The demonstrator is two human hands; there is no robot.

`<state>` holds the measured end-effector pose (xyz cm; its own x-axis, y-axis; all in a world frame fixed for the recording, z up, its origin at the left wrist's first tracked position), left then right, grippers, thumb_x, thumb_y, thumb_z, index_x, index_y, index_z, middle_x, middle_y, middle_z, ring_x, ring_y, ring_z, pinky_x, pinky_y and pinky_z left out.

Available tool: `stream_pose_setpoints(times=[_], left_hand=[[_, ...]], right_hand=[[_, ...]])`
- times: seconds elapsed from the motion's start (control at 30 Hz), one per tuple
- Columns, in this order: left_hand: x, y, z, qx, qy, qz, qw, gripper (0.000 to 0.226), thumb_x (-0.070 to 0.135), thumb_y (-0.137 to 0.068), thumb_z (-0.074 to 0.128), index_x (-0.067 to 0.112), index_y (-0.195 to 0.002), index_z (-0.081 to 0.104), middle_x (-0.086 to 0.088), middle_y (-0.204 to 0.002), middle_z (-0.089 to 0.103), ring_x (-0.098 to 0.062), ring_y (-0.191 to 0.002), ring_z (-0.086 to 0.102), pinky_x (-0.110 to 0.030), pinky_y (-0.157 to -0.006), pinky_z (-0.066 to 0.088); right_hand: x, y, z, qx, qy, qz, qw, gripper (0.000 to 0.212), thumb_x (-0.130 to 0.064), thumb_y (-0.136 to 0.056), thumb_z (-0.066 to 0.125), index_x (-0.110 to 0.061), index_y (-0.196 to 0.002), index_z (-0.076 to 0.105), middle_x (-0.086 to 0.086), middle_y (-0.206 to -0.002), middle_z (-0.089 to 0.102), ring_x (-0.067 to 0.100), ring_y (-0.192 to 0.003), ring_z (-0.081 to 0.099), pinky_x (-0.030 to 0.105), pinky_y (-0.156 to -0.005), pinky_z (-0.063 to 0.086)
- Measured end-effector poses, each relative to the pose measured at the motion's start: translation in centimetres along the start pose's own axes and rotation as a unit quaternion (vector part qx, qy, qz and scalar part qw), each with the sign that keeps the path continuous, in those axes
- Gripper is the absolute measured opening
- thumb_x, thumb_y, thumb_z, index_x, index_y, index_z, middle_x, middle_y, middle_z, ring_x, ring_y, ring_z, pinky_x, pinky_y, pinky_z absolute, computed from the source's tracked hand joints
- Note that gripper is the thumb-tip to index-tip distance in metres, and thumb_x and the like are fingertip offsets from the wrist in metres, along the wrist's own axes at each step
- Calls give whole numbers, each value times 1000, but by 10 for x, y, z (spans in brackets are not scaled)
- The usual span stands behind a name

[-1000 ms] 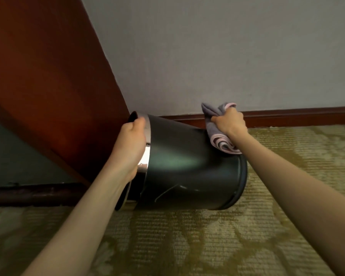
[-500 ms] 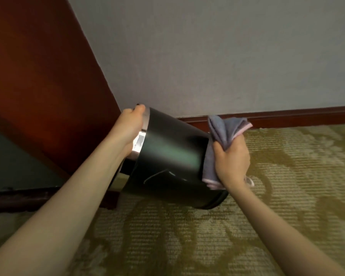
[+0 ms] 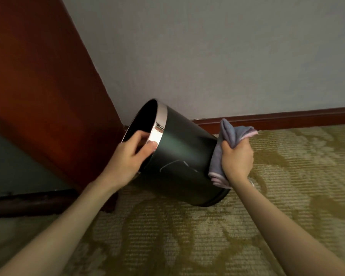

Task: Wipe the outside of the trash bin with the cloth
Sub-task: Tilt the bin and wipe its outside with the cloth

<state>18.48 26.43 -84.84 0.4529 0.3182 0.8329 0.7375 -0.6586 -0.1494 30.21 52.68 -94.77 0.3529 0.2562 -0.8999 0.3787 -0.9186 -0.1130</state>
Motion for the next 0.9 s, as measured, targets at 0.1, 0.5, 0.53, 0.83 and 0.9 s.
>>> stream_pose_setpoints(times=[0.1, 0.5, 0.53, 0.83, 0.9], left_hand=[[-12, 21, -4, 48, -101, 43, 993, 24, 57, -85, 42, 35, -85, 52, 20, -76, 63, -3, -55, 56, -11, -47, 40], [-15, 15, -12, 116, -106, 64, 986, 36, 46, -95, 32, 29, -68, 49, 8, -48, 49, -6, -40, 44, -19, -38, 31], [-9, 12, -10, 109, -111, 68, 985, 36, 41, -97, 33, 29, -67, 49, 8, -48, 45, -5, -41, 44, -17, -40, 31], [22, -19, -3, 38, -179, 19, 983, 55, 35, -100, 32, -5, -64, 44, -6, -54, 40, -14, -47, 39, -31, -48, 30], [22, -23, -3, 18, -171, 7, 985, 59, 37, -100, 31, -13, -72, 48, -12, -59, 44, -24, -53, 45, -37, -52, 34]], right_hand=[[-2, -1, 4, -5, 1, 4, 1000, 33, -35, -82, 61, -13, -104, 51, -1, -87, 51, 29, -89, 60, 29, -71, 34], [-26, -13, 21, -55, 28, -58, 996, 43, -33, -83, 60, -9, -118, 50, 15, -110, 61, 35, -96, 59, 31, -72, 38], [-25, -17, 22, -62, 35, -56, 996, 44, -33, -83, 60, -9, -118, 50, 15, -108, 62, 35, -94, 59, 31, -70, 37], [-8, -37, 37, -158, 93, -2, 983, 37, -33, -83, 59, -5, -106, 56, 18, -99, 60, 34, -82, 57, 34, -68, 40], [-7, -39, 43, -179, 106, 1, 978, 42, -34, -82, 59, -2, -108, 56, 24, -106, 61, 40, -93, 58, 34, -70, 40]])
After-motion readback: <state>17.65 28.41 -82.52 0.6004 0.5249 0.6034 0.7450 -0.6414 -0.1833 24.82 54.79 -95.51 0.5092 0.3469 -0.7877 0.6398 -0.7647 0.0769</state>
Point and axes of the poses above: each hand's wrist, its own y-axis away from the middle knuckle, its own z-axis out of the palm, x = y × z, the point moved 10 cm from there along -y, towards the middle knuckle
